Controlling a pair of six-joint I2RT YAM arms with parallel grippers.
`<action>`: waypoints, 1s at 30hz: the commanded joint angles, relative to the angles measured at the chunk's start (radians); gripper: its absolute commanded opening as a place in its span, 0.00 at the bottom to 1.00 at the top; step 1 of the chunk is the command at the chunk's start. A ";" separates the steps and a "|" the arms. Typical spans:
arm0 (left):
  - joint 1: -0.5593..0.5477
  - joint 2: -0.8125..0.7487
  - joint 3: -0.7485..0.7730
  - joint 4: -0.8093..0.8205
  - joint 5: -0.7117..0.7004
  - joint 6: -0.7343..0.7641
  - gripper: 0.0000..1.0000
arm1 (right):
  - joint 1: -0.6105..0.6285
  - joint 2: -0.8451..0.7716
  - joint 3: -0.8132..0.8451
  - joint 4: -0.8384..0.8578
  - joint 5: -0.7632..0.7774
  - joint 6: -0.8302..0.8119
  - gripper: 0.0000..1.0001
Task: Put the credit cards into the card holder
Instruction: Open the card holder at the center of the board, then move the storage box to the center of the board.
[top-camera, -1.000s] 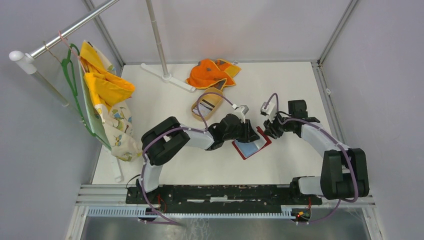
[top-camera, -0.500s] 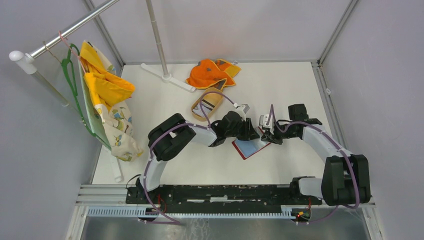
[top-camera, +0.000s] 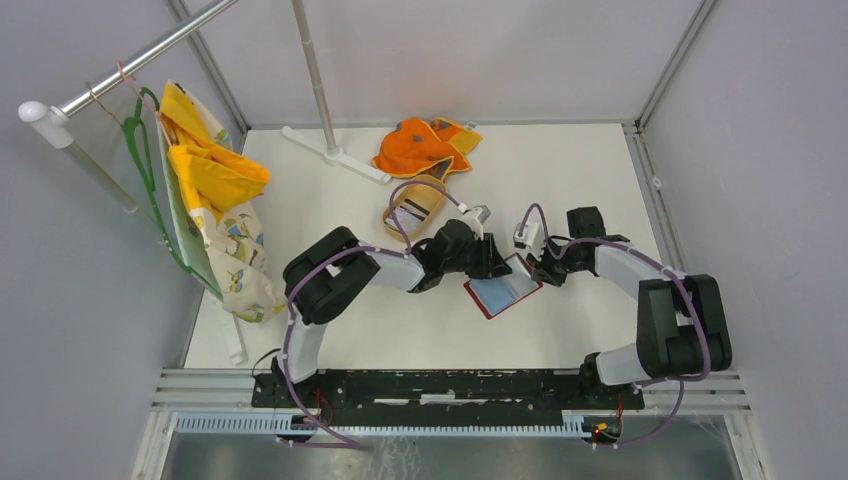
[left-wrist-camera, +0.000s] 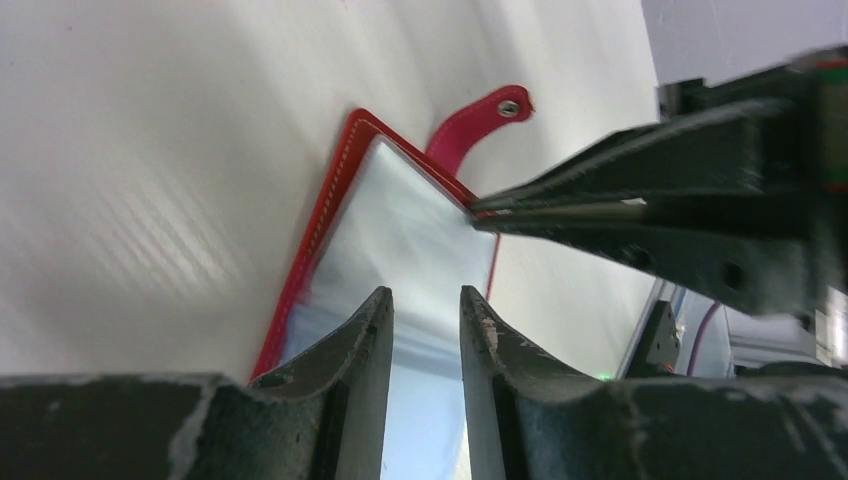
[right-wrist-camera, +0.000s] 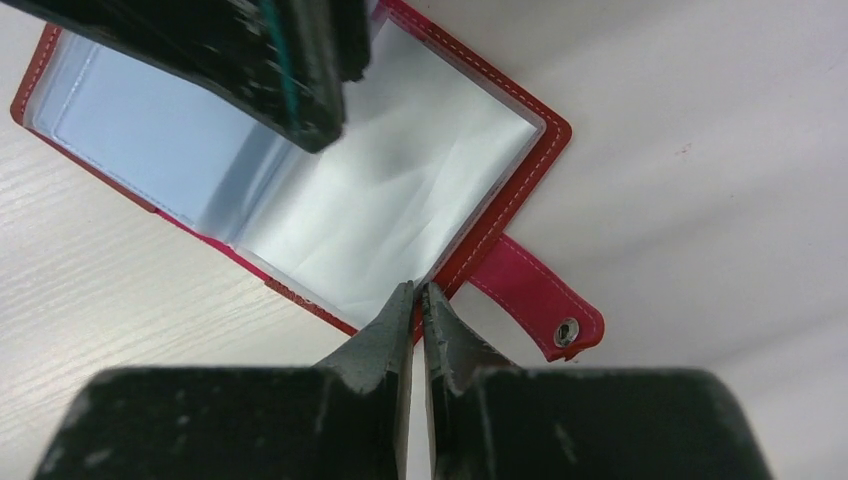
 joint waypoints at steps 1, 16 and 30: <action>0.004 -0.175 -0.058 0.013 0.001 0.069 0.38 | 0.008 0.002 0.008 0.031 0.043 0.040 0.12; -0.025 -0.803 -0.446 -0.194 -0.241 0.244 0.37 | 0.008 -0.217 -0.056 -0.131 -0.382 -0.372 0.28; -0.024 -1.188 -0.605 -0.413 -0.556 0.273 0.63 | 0.021 -0.278 -0.128 -0.333 -0.498 -0.850 0.41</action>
